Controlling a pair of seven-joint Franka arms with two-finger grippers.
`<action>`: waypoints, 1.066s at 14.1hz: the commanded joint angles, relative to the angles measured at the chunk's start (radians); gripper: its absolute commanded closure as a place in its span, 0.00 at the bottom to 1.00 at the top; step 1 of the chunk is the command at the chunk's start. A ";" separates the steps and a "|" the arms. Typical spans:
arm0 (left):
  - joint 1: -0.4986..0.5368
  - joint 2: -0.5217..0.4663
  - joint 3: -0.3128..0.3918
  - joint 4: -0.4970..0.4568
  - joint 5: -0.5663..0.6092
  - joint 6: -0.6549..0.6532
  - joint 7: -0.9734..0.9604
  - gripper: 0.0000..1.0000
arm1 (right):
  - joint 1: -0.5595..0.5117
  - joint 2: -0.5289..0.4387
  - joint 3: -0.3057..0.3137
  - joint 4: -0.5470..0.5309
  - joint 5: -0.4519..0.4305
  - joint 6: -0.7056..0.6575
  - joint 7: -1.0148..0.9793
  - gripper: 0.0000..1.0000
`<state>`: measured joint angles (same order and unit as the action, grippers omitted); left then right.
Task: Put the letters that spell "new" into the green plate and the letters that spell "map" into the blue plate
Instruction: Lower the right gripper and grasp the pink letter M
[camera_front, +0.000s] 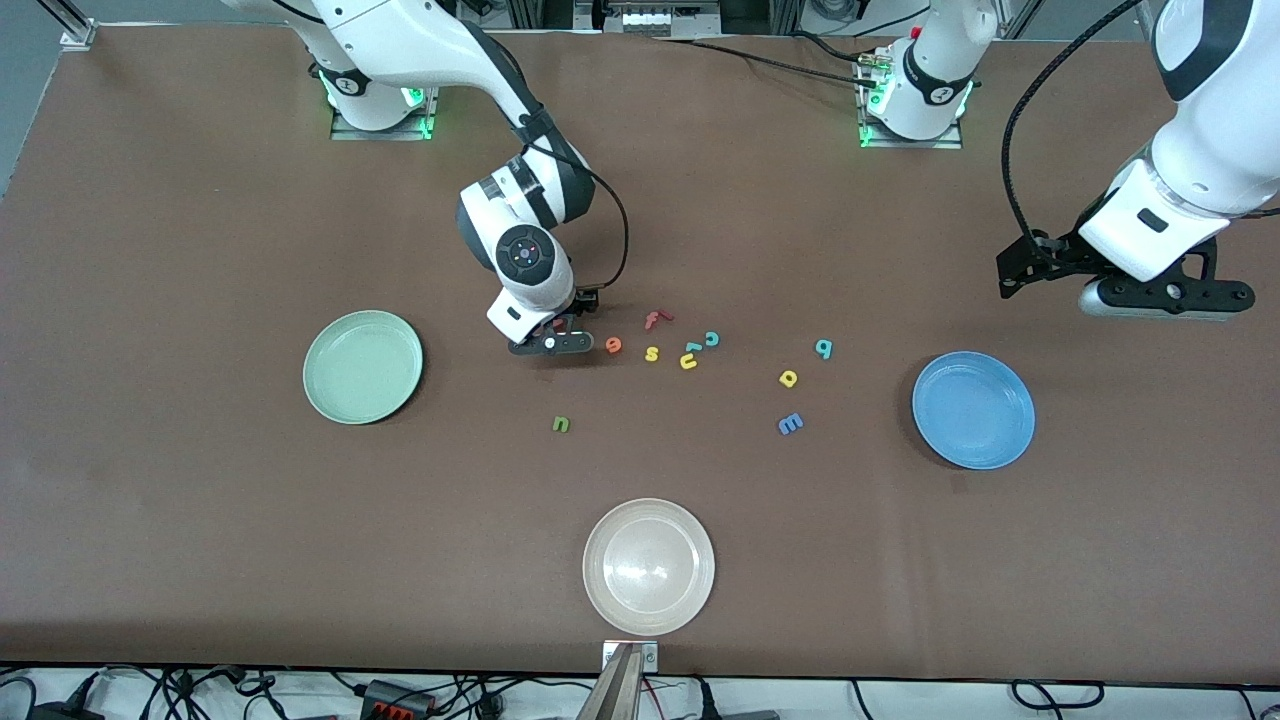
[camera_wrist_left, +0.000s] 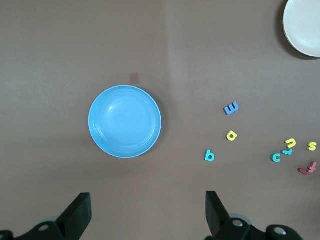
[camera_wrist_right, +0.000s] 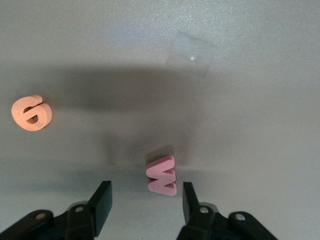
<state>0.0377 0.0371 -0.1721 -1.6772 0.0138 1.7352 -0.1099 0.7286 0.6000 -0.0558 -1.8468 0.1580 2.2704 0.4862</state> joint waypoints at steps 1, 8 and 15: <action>0.002 0.012 -0.004 0.030 -0.020 -0.020 0.004 0.00 | 0.005 -0.003 0.001 -0.009 0.015 0.001 -0.006 0.40; 0.004 0.012 -0.004 0.031 -0.020 -0.019 0.013 0.00 | 0.005 0.010 -0.002 -0.009 0.008 0.001 -0.006 0.40; 0.001 0.014 -0.004 0.031 -0.018 -0.020 0.004 0.00 | 0.005 0.020 -0.006 -0.008 0.006 0.009 -0.008 0.41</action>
<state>0.0377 0.0371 -0.1728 -1.6767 0.0138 1.7352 -0.1099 0.7289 0.6193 -0.0564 -1.8473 0.1579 2.2702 0.4860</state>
